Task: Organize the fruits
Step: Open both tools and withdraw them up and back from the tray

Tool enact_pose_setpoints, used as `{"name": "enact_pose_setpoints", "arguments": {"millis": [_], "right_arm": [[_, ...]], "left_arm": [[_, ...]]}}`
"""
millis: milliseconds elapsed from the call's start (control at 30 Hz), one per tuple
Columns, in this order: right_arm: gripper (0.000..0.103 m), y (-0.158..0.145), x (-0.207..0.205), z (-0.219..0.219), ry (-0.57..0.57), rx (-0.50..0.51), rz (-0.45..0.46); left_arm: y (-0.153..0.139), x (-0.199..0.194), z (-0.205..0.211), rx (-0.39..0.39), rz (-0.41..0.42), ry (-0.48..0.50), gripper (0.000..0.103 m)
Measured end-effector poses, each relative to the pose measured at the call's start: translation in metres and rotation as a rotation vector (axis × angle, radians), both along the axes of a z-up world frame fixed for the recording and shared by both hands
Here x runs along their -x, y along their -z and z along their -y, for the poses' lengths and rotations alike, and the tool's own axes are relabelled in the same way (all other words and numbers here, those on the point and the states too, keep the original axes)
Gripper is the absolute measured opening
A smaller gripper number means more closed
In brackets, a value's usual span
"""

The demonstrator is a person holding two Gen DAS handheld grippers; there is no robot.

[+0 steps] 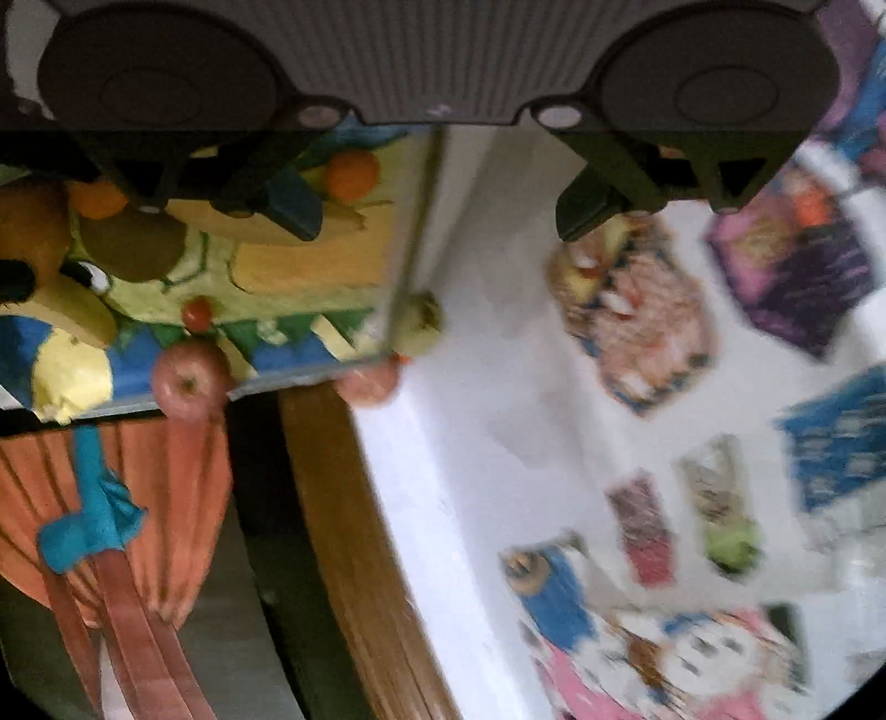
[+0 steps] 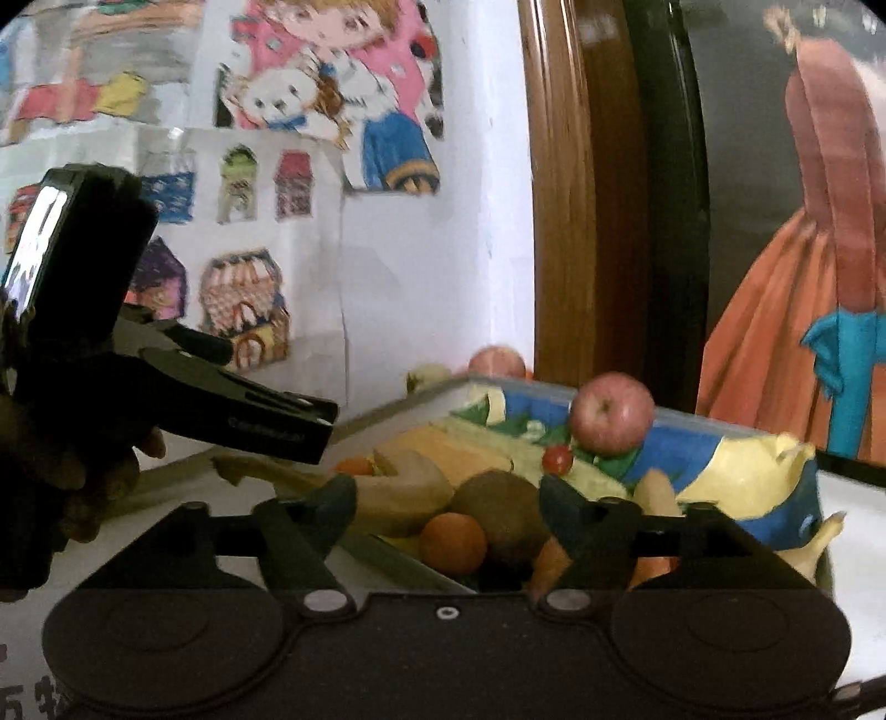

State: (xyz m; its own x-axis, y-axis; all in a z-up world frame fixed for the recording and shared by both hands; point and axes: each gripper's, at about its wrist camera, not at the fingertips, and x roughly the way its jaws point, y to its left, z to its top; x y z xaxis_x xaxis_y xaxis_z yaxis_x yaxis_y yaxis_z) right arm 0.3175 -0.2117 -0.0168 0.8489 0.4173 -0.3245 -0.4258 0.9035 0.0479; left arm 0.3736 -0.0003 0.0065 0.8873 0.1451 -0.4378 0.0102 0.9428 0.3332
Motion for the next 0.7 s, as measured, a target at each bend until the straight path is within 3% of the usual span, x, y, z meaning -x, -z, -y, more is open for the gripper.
{"name": "enact_pose_setpoints", "arguments": {"millis": [133, 267, 433, 700], "right_arm": [[0.089, -0.009, 0.024, 0.005, 0.018, -0.014, 0.053], [0.102, -0.020, 0.060, 0.011, 0.070, -0.008, 0.116], [0.102, -0.030, 0.119, 0.019, 0.143, 0.003, 0.112], [0.102, -0.034, 0.206, 0.029, 0.224, 0.036, 0.101]], "left_arm": [[-0.006, 0.033, -0.004, 0.049, 0.087, -0.035, 0.103], [-0.010, 0.076, -0.005, 0.072, 0.138, -0.051, 0.103], [-0.013, 0.134, -0.006, 0.173, 0.107, -0.077, 0.103], [-0.012, 0.221, -0.002, 0.229, 0.082, -0.057, 0.103]]}}
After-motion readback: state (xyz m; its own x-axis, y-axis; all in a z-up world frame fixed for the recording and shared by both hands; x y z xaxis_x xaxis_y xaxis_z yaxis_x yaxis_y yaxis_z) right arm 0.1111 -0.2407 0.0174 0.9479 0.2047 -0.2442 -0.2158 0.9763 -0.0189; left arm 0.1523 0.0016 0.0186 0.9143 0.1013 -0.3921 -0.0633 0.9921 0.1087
